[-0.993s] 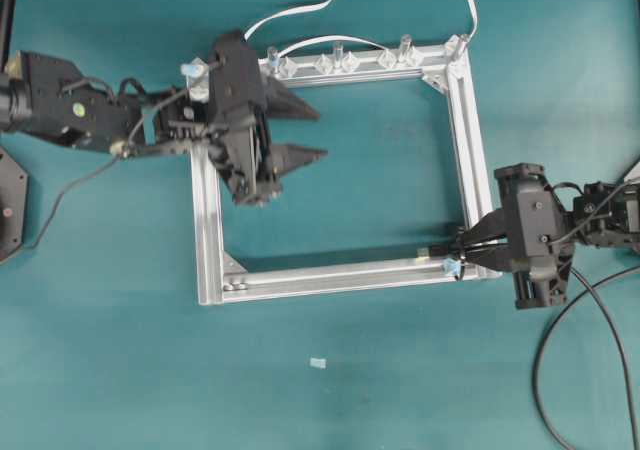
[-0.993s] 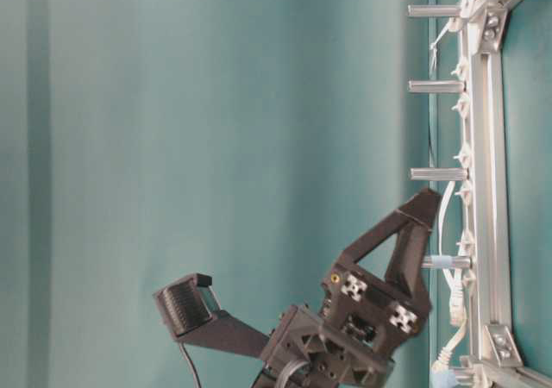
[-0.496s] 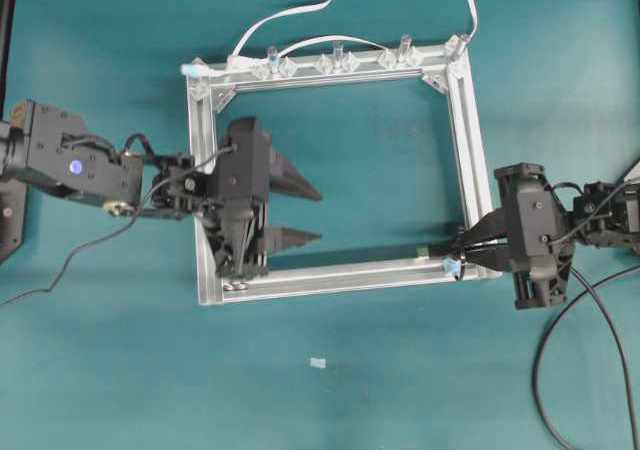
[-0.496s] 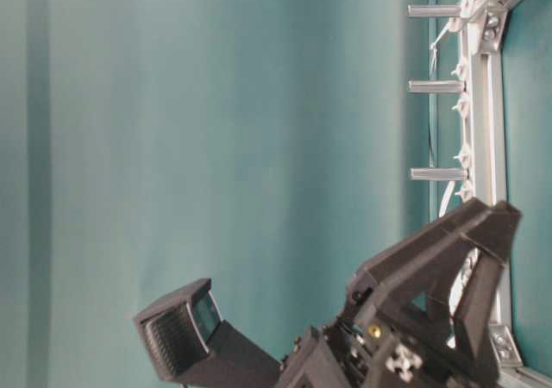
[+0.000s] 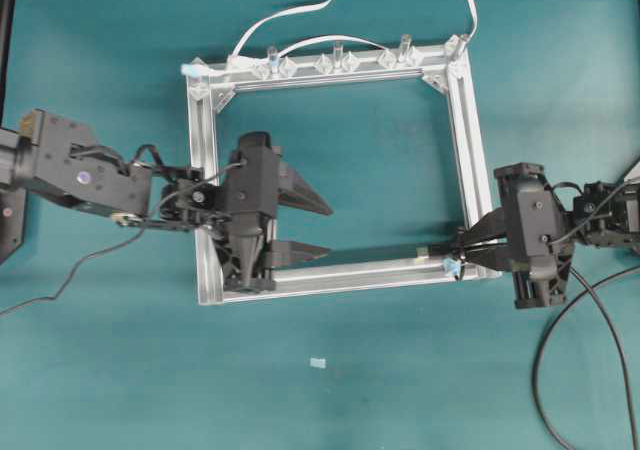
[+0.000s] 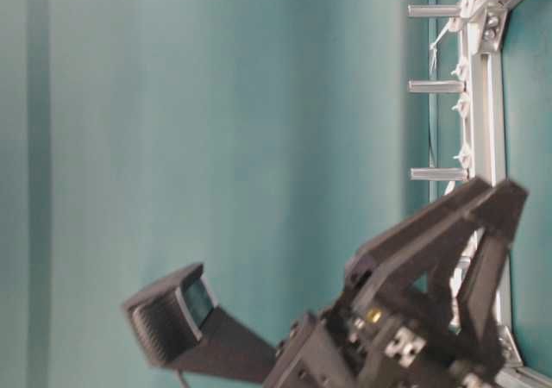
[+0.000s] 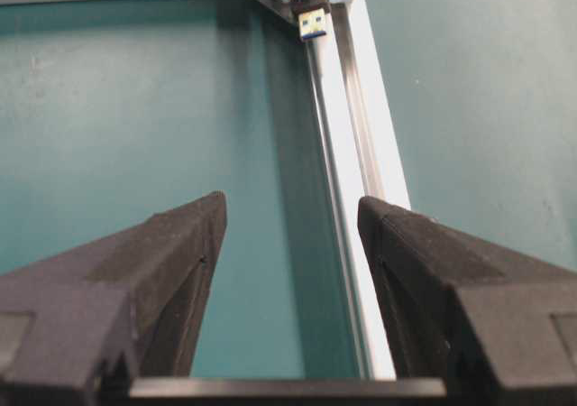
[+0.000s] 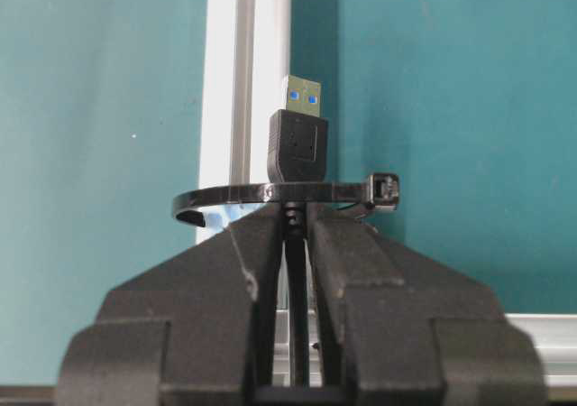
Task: Insert the wire through the string loop located on the right side.
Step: 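Move the left gripper right to the connector emerging from the loop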
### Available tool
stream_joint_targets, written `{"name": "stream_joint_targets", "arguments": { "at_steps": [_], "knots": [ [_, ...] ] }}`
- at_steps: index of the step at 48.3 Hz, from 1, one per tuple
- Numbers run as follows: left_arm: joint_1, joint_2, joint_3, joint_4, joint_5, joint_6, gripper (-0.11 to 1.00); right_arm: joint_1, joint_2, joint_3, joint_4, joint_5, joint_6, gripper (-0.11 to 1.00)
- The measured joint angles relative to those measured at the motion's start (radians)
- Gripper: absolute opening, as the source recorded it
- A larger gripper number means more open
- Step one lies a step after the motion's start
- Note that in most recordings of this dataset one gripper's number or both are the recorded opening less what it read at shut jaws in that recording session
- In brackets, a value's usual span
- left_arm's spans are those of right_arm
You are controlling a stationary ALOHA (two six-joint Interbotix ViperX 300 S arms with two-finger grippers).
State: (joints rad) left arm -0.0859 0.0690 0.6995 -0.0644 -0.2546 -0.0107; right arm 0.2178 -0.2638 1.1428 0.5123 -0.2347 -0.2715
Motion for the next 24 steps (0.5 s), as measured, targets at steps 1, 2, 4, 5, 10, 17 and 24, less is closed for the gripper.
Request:
{"name": "stream_joint_targets", "arguments": {
  "at_steps": [1, 2, 4, 5, 10, 17, 24],
  "knots": [
    [0.000, 0.006, -0.005, 0.000, 0.000, 0.000, 0.61, 0.000, 0.000, 0.000, 0.000, 0.000, 0.000, 0.12],
    [0.000, 0.014, -0.009, 0.000, 0.002, 0.000, 0.61, -0.002, 0.000, 0.000, 0.000, 0.000, 0.000, 0.12],
    [0.000, 0.032, -0.025, 0.000, 0.000, 0.000, 0.61, 0.000, 0.000, -0.002, 0.000, -0.003, 0.000, 0.12],
    [0.000, 0.043, -0.034, 0.000, 0.002, 0.000, 0.61, 0.000, 0.000, 0.000, -0.002, -0.005, 0.000, 0.12],
    [0.000, 0.098, -0.083, 0.000, 0.002, 0.000, 0.61, -0.002, 0.000, 0.000, -0.002, -0.012, 0.000, 0.12],
    [0.000, 0.167, -0.155, 0.000, 0.005, 0.000, 0.61, 0.000, 0.000, 0.000, -0.002, -0.014, 0.000, 0.12],
    [0.009, 0.213, -0.221, 0.000, 0.017, 0.000, 0.61, -0.002, 0.000, 0.000, -0.002, -0.014, 0.000, 0.12]
  ]
}}
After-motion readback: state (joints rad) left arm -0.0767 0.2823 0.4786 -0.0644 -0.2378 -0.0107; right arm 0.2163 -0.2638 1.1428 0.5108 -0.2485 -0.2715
